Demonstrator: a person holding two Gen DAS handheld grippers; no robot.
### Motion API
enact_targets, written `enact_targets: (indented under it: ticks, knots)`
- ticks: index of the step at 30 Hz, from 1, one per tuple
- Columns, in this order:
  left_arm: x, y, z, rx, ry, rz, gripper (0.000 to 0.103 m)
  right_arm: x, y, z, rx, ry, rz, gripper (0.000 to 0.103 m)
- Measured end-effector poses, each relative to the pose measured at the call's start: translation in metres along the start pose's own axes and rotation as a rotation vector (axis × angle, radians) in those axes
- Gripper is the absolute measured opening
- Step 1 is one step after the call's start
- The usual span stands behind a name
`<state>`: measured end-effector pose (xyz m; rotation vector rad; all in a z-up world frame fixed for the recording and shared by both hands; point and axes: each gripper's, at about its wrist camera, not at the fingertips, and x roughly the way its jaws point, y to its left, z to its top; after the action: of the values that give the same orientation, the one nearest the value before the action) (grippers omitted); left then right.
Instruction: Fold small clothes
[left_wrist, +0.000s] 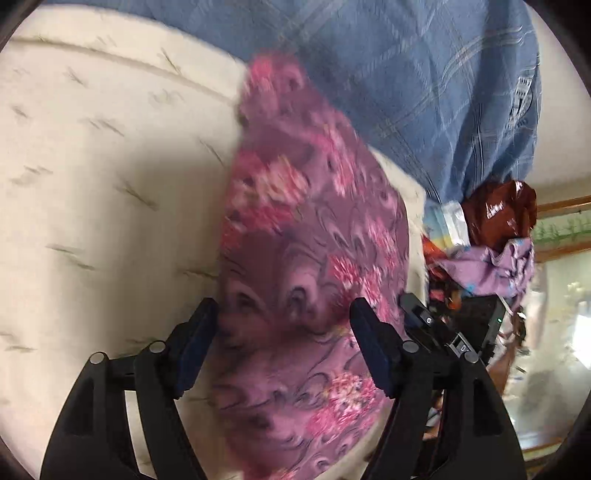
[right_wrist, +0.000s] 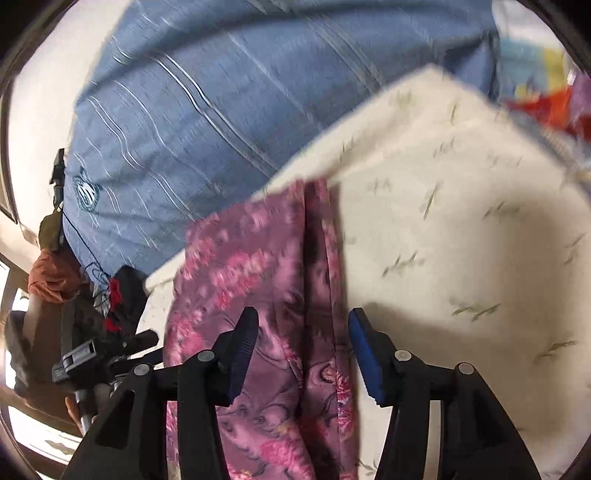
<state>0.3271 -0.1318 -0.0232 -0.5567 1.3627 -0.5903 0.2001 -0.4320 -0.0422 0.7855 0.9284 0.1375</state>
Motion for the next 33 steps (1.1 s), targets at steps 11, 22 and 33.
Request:
enact_targets:
  ticks: [11, 22, 33]
  knots:
    - [-0.003, -0.014, -0.010, 0.081, -0.081, 0.036, 0.060, 0.007, 0.005, -0.015, -0.158, -0.072, -0.001, 0.038]
    - [-0.064, -0.010, -0.037, 0.091, -0.136, -0.007, 0.024, -0.022, 0.063, -0.035, -0.182, -0.180, -0.078, 0.020]
    - [-0.147, 0.065, -0.083, 0.044, -0.186, 0.018, 0.025, -0.001, 0.130, -0.108, -0.190, -0.140, 0.083, 0.020]
